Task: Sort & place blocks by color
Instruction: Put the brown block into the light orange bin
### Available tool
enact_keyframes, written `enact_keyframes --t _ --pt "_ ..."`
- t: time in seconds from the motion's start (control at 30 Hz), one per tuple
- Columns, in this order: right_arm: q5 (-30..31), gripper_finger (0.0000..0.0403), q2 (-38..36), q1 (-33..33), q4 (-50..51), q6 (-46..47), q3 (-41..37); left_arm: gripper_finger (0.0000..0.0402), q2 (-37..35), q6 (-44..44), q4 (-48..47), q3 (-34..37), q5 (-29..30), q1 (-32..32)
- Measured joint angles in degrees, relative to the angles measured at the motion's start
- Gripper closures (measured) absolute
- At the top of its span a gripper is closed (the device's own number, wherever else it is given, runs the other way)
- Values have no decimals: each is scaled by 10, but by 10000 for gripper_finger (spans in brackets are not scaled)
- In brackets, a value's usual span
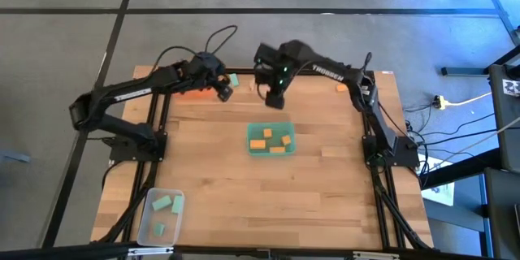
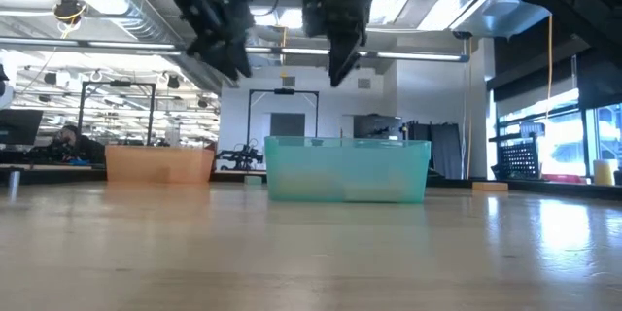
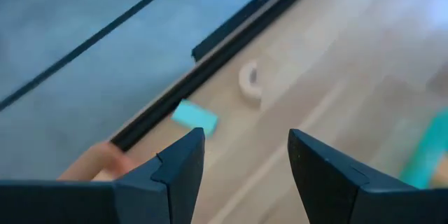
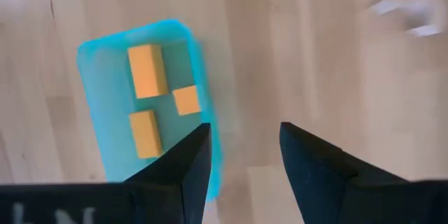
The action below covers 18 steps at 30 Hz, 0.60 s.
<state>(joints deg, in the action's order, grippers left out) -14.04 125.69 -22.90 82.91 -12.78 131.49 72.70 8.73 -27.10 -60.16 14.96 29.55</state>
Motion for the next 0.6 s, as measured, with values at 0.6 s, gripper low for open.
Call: enact_keyframes --t 0.6 --pt "-9 234 -93 -157 16 -56 17 205 260 181 310 1 -205 114"
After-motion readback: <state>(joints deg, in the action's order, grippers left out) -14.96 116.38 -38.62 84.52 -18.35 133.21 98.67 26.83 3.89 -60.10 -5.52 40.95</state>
